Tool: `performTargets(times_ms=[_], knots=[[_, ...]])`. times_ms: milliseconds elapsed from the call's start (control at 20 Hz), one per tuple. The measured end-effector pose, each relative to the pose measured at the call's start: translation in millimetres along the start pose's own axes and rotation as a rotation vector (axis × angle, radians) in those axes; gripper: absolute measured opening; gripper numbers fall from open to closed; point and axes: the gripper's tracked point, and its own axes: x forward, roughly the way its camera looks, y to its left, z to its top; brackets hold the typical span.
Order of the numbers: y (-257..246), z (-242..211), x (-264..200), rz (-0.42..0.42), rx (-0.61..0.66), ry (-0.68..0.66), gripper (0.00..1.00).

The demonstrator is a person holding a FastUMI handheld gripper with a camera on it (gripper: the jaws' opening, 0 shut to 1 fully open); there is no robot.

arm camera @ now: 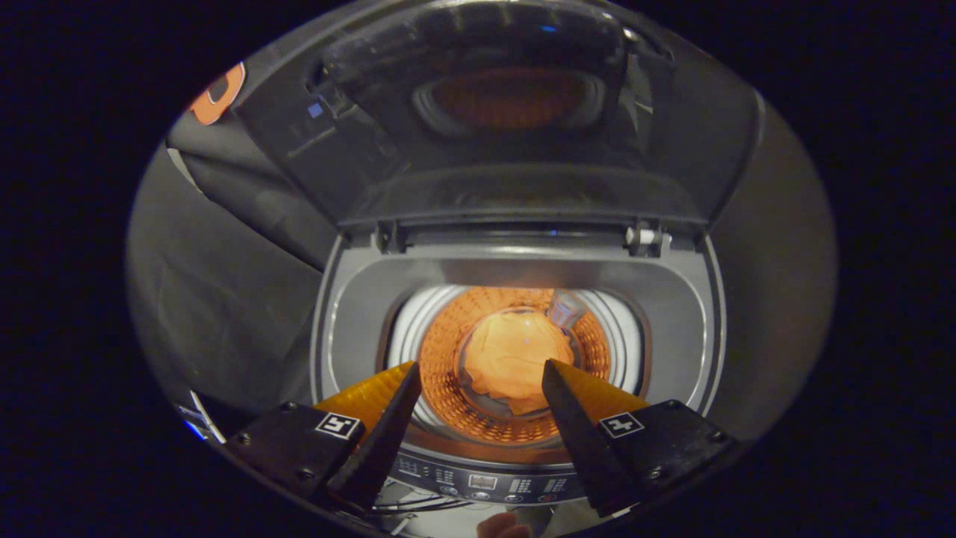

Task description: Put the clothes into the washing machine and then close the washing machine lid.

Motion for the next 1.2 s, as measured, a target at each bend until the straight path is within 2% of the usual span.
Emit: performTargets(times_ms=[250, 600, 900, 1200], knots=[[17.8, 49.7, -65.3, 0.026, -0.002, -0.101, 1.0], [22.7, 125.9, -148.3, 0.018, -0.001, -0.269, 1.0], [14.2, 165.6, -180.0, -0.045, -0.045, -0.368, 1.0], [22.9, 202.3, -154.4, -0.05, -0.077, -0.369, 1.0]])
